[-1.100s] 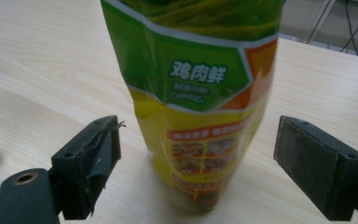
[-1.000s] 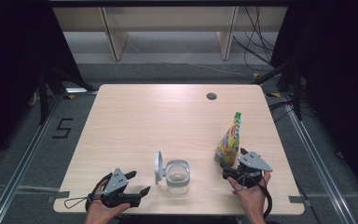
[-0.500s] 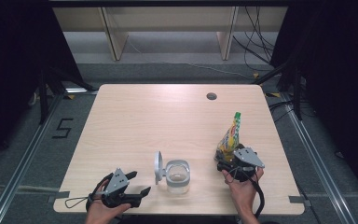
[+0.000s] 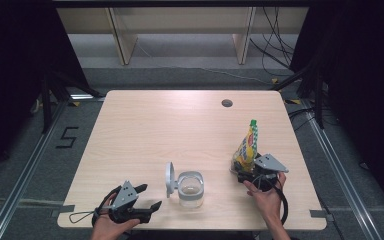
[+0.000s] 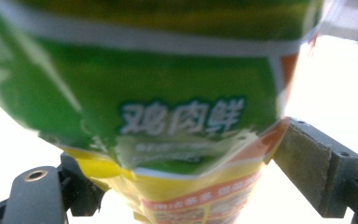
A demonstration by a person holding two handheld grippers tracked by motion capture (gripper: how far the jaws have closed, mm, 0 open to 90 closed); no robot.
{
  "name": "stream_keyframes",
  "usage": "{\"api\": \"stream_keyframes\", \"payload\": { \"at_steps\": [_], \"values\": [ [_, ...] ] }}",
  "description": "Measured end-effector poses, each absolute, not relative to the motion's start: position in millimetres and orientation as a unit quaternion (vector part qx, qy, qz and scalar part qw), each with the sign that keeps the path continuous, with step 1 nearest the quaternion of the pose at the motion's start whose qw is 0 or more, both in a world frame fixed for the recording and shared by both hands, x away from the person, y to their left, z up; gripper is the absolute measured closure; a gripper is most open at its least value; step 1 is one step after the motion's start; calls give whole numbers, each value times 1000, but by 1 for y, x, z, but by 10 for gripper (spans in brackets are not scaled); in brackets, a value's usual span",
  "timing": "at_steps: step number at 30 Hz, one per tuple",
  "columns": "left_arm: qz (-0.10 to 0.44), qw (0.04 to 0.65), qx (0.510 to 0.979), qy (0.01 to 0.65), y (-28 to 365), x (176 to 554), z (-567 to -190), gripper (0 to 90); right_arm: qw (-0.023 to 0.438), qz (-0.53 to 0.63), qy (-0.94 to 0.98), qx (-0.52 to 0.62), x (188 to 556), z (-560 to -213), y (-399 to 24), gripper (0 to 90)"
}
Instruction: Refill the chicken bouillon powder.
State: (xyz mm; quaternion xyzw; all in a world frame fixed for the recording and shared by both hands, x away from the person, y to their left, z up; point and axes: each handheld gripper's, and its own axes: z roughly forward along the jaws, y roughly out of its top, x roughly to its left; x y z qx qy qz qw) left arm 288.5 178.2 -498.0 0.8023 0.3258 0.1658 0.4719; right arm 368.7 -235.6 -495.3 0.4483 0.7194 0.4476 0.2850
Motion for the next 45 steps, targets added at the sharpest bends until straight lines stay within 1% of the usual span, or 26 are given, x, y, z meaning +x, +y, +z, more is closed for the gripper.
{"api": "stream_keyframes", "payload": {
  "at_steps": [2,3,4,5,7,8,9,10,11,13,14,15,17,18,20,21,24,25,26,28,30,36,40,44,45],
  "values": [
    [162,471,799,336,177,288,-499,244,278,451,742,410,374,-493,-247,195],
    [162,471,800,334,177,288,-499,244,258,456,749,406,374,-493,-250,196],
    [161,471,800,335,177,288,-500,244,251,461,759,385,377,-493,-256,199],
    [162,468,802,335,177,288,-499,244,257,465,761,372,379,-493,-260,200],
    [163,470,803,329,176,289,-500,244,246,467,766,366,380,-493,-264,202],
    [163,470,803,328,176,289,-500,244,224,468,758,395,375,-493,-261,202],
    [165,464,807,326,177,290,-500,244,241,467,756,390,376,-494,-262,202],
    [164,466,805,328,176,290,-500,244,243,474,747,398,375,-495,-259,201],
    [161,468,804,329,175,290,-501,244,258,473,737,408,372,-496,-257,198],
    [154,472,799,341,174,289,-501,244,256,479,713,444,367,-501,-250,186],
    [159,467,803,335,175,290,-501,244,255,483,700,460,365,-503,-246,177],
    [159,468,803,332,176,290,-500,244,268,477,695,467,364,-504,-244,164],
    [156,475,802,327,176,289,-500,242,274,487,674,484,363,-505,-238,175],
    [150,479,797,336,175,288,-501,242,296,491,673,467,368,-507,-238,176],
    [153,479,802,323,176,289,-500,242,299,494,663,477,367,-508,-235,166],
    [150,478,803,324,175,289,-500,242,299,498,654,485,367,-509,-233,175],
    [140,480,799,335,175,290,-501,242,319,497,647,482,368,-512,-233,168],
    [143,480,801,327,175,291,-501,242,317,489,650,487,367,-512,-233,172],
    [142,479,802,329,175,291,-501,242,327,498,643,482,368,-514,-231,179],
    [142,479,801,329,175,291,-501,242,327,495,641,488,368,-515,-229,180],
    [143,478,802,329,175,291,-501,242,332,498,638,483,370,-516,-227,199],
    [145,474,803,330,176,291,-501,242,337,499,640,478,372,-516,-227,198],
    [141,479,800,332,174,291,-502,242,362,479,649,467,373,-516,-225,199],
    [141,479,800,331,174,291,-502,242,357,486,642,474,373,-516,-223,202],
    [141,480,800,331,175,291,-502,242,366,486,638,471,375,-517,-223,202]
  ]
}}
